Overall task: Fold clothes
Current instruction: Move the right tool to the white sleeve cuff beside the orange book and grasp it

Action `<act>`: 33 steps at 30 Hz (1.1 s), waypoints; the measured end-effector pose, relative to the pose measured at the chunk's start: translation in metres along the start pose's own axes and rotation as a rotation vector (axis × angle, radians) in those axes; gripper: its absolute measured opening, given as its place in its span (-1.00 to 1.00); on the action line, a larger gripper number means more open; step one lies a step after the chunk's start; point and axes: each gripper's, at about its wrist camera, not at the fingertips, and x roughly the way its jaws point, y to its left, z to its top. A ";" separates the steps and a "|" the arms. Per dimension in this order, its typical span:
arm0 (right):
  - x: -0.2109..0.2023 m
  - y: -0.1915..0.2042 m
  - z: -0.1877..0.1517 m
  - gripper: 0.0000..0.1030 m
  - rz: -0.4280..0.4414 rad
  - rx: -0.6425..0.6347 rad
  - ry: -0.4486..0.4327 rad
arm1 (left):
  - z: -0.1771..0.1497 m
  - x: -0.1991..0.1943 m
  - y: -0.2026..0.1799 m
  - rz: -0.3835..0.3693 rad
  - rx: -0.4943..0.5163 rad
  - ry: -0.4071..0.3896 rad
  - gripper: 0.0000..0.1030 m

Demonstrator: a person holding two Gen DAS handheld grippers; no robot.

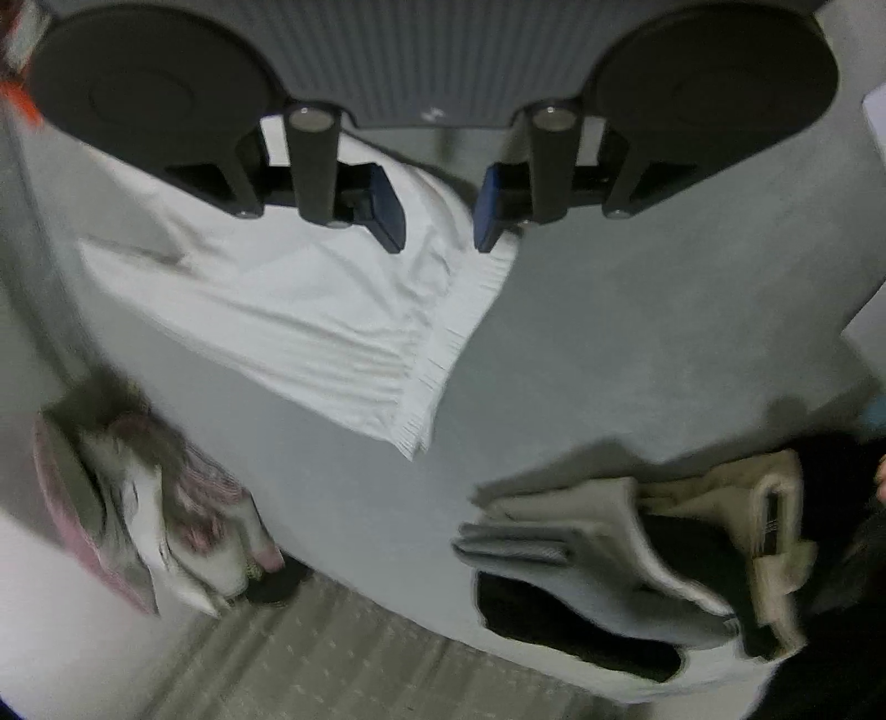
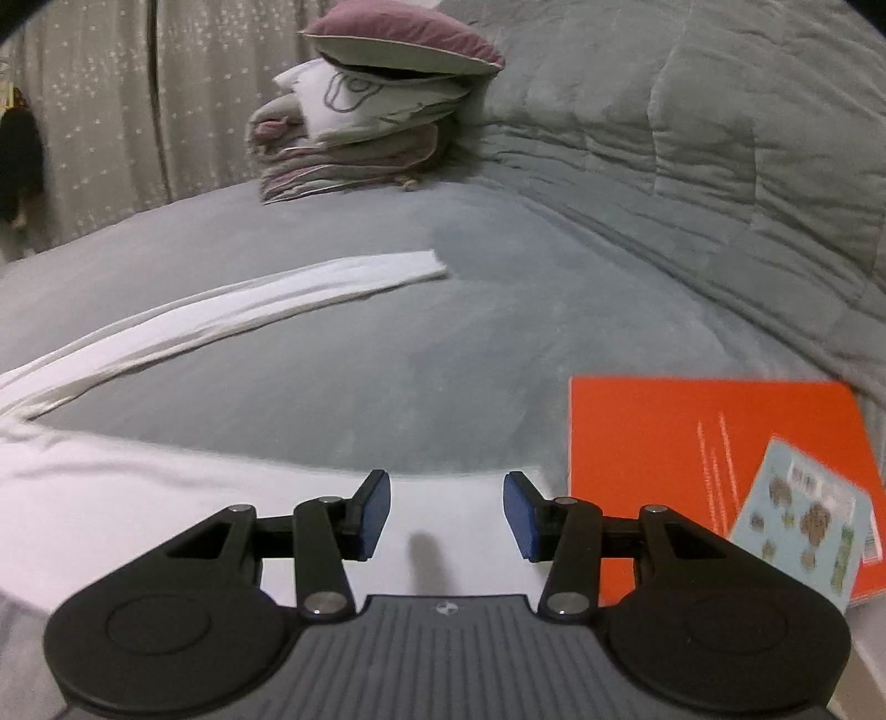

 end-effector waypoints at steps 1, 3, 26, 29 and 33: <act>-0.004 -0.001 -0.005 -0.12 0.012 0.011 0.006 | -0.001 -0.002 0.005 -0.008 -0.035 0.003 -0.43; -0.011 -0.003 -0.016 -0.12 0.029 0.035 0.017 | -0.003 0.003 0.009 -0.031 -0.081 0.029 -0.43; -0.017 -0.051 -0.047 -0.13 0.163 0.529 0.064 | -0.017 0.046 -0.015 0.137 -0.032 0.025 -0.58; -0.013 -0.057 -0.049 -0.30 0.147 0.589 0.065 | -0.017 0.047 -0.013 0.136 -0.046 0.022 -0.65; -0.013 -0.060 -0.050 -0.36 0.133 0.618 0.058 | -0.018 0.047 -0.013 0.143 -0.040 0.015 -0.72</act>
